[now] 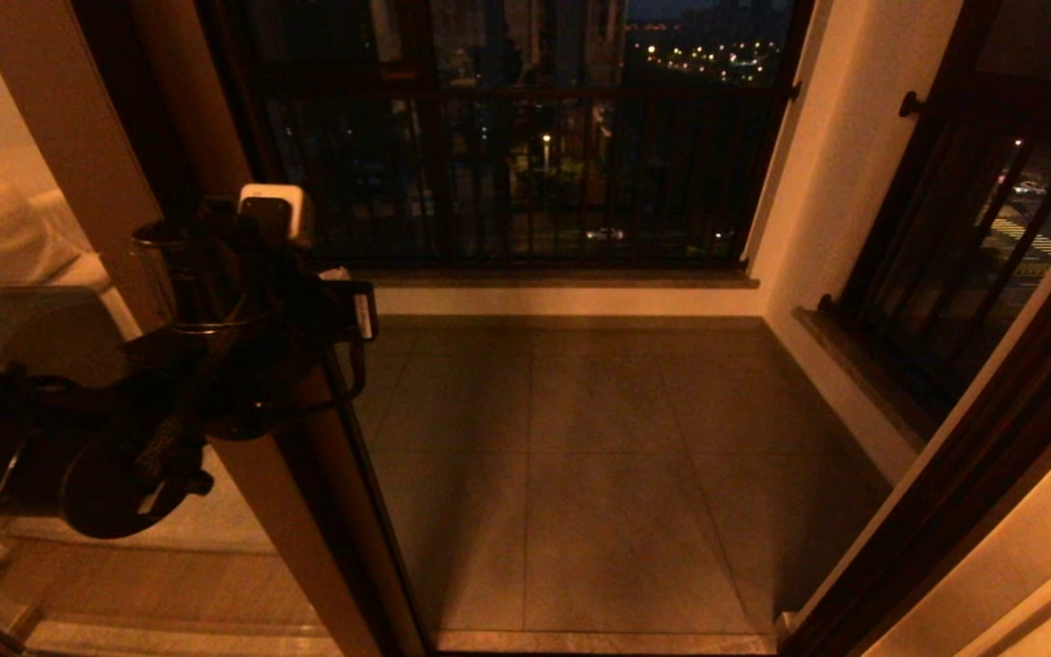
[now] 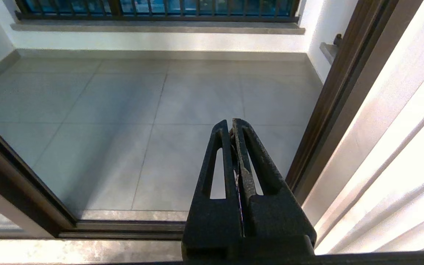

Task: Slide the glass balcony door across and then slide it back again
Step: Close the slid door

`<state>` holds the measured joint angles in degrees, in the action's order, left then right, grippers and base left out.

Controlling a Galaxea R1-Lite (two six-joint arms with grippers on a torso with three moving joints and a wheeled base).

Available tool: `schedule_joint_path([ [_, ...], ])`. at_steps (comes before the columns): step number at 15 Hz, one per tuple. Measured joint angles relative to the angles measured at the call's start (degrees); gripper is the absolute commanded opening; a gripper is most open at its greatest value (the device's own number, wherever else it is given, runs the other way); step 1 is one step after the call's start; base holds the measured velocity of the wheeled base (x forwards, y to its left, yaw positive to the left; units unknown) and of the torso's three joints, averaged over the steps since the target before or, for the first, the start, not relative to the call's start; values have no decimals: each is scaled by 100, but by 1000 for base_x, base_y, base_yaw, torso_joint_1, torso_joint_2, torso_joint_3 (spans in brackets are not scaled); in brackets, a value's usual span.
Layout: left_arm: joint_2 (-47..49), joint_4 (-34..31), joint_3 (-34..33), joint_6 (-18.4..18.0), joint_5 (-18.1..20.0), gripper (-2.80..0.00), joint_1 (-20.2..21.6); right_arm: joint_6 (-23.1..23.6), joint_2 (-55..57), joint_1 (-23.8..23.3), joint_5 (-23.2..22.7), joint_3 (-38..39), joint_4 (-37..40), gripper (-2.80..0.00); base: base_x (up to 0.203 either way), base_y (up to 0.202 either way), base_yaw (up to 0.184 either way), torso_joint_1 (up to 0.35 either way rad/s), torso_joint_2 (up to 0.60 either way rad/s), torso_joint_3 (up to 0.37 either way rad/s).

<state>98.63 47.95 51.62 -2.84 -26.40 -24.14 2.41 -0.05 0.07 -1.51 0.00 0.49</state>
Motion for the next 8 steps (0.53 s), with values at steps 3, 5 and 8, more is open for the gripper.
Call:
schedule_joint_path([
  [3, -866, -1104, -305, 105, 122, -280, -59, 1, 0, 0, 0, 0, -2, -280, 0, 0, 0, 0, 0, 0],
  [5, -1403, -2488, -208, 464, 493, -280, 9, 1, 0, 0, 2, 0, -2, -280, 0, 0, 0, 0, 0, 0],
  [8, -1665, -4412, 678, 1070, 833, -280, 565, 1, 0, 0, -2, 0, 2, -280, 0, 0, 0, 0, 0, 0],
])
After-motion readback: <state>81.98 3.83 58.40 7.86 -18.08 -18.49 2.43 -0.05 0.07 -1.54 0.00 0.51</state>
